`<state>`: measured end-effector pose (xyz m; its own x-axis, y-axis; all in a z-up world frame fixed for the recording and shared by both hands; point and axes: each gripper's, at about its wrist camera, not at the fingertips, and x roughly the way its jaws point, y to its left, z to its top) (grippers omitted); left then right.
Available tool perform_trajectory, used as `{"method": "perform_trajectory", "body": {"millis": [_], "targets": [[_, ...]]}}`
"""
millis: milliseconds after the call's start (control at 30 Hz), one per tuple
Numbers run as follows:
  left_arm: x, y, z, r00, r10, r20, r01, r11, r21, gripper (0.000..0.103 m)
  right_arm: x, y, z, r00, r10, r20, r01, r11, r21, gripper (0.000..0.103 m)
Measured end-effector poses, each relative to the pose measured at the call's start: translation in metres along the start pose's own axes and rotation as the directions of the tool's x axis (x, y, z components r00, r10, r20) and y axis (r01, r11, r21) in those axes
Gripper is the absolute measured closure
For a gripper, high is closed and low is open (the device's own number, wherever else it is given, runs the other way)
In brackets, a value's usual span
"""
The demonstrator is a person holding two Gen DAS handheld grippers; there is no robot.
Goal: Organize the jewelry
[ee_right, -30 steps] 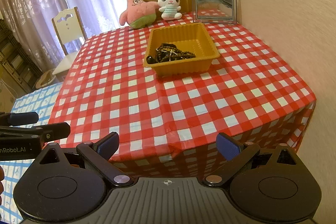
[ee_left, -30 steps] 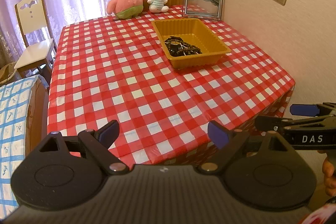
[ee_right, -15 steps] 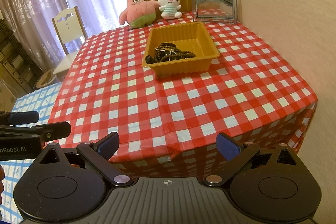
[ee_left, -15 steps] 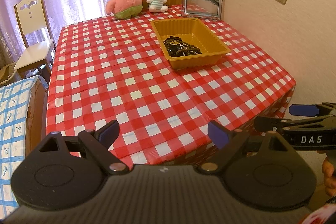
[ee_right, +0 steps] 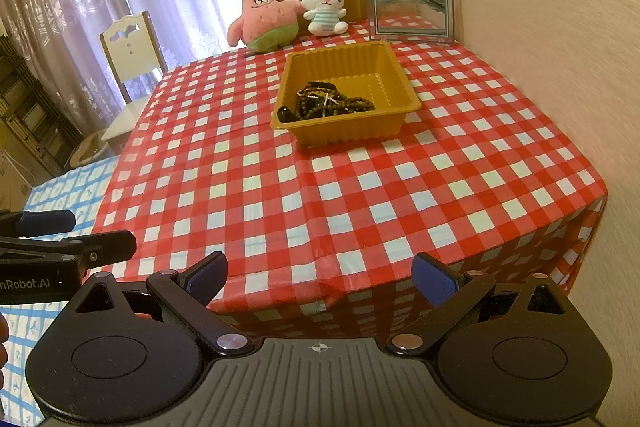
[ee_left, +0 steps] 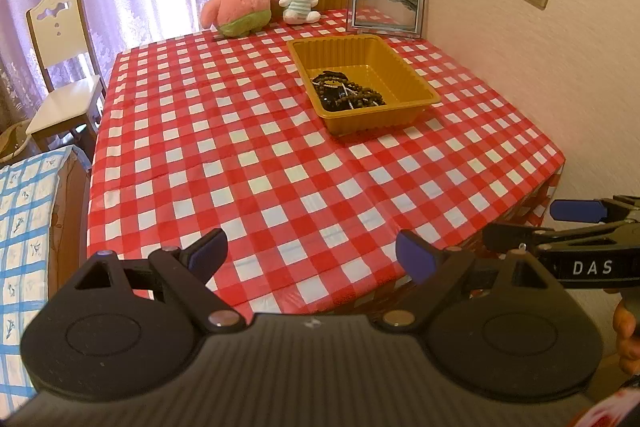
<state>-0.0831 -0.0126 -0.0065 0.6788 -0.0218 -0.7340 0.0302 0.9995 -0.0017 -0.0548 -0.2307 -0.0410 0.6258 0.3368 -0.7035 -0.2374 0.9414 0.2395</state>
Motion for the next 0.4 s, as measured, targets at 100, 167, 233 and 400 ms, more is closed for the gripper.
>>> {"method": "perform_trajectory", "body": {"millis": [100,167,233,400], "targets": [[0.0003,-0.0009,0.0001,1.0,0.0,0.0,0.0,1.0,0.0,0.013,0.0003,-0.0001,0.0009,1.0,0.0,0.0,0.0,1.0,0.001,0.005],[0.0006,-0.0016,0.0,1.0,0.001,0.0,-0.001,1.0,-0.001,0.013,0.0002,0.0,0.001,1.0,0.0,0.0,0.0,1.0,0.0,0.005],[0.0006,-0.0019,0.0005,1.0,-0.001,0.001,0.001,1.0,-0.001,0.013,0.0005,-0.0004,0.0012,1.0,0.0,-0.001,0.0,1.0,0.001,0.005],[0.0006,-0.0036,0.0019,1.0,-0.002,0.003,0.002,1.0,0.003,0.013,0.0011,0.0001,0.002,1.0,-0.002,0.001,0.002,1.0,0.002,0.005]]}}
